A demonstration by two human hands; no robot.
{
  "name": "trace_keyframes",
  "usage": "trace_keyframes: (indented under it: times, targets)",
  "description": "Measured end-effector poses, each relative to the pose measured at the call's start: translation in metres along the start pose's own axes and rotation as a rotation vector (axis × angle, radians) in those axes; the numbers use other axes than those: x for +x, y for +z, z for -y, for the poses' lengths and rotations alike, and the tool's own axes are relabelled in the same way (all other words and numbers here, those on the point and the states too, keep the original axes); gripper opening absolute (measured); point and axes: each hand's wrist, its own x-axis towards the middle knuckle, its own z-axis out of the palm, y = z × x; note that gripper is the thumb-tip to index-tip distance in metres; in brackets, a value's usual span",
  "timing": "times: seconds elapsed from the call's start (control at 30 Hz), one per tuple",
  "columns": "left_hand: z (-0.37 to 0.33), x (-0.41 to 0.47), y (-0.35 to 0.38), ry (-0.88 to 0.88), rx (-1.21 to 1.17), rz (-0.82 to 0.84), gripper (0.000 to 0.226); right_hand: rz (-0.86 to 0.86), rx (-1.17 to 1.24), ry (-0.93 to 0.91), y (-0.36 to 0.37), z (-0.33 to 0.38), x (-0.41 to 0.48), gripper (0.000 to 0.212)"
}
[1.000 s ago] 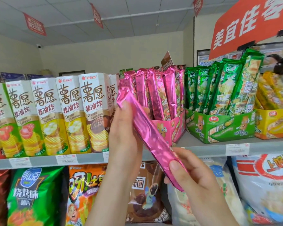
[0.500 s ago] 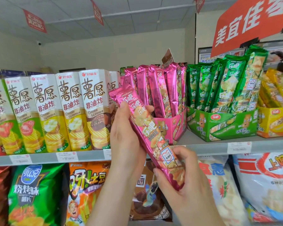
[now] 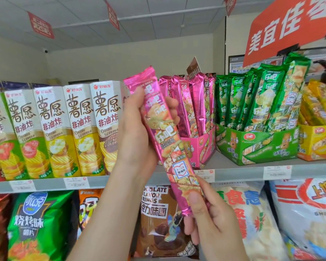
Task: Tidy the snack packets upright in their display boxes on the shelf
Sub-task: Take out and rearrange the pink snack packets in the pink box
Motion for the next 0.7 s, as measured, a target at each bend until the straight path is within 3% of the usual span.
trace_keyframes:
  times: [0.1,0.27,0.4,0.53,0.7]
  targets:
    - [-0.011,0.009,-0.006,0.077,0.069,0.159,0.029,-0.009,0.141,0.109,-0.004,0.000,0.003,0.033]
    - [-0.027,0.021,-0.015,0.197,0.415,0.284,0.029,0.053,0.328,0.177,-0.015,0.001,0.014,0.053]
    - [-0.041,0.026,-0.027,0.160,0.618,0.355,0.043,0.127,0.539,0.204,-0.018,0.006,0.017,0.052]
    - [-0.049,0.023,-0.040,0.165,0.574,0.446,0.038,0.113,0.670,0.341,-0.024,0.004,0.023,0.077]
    - [-0.043,0.018,-0.035,0.261,0.539,0.321,0.022,0.164,0.845,0.403,-0.017,0.004,0.035,0.063]
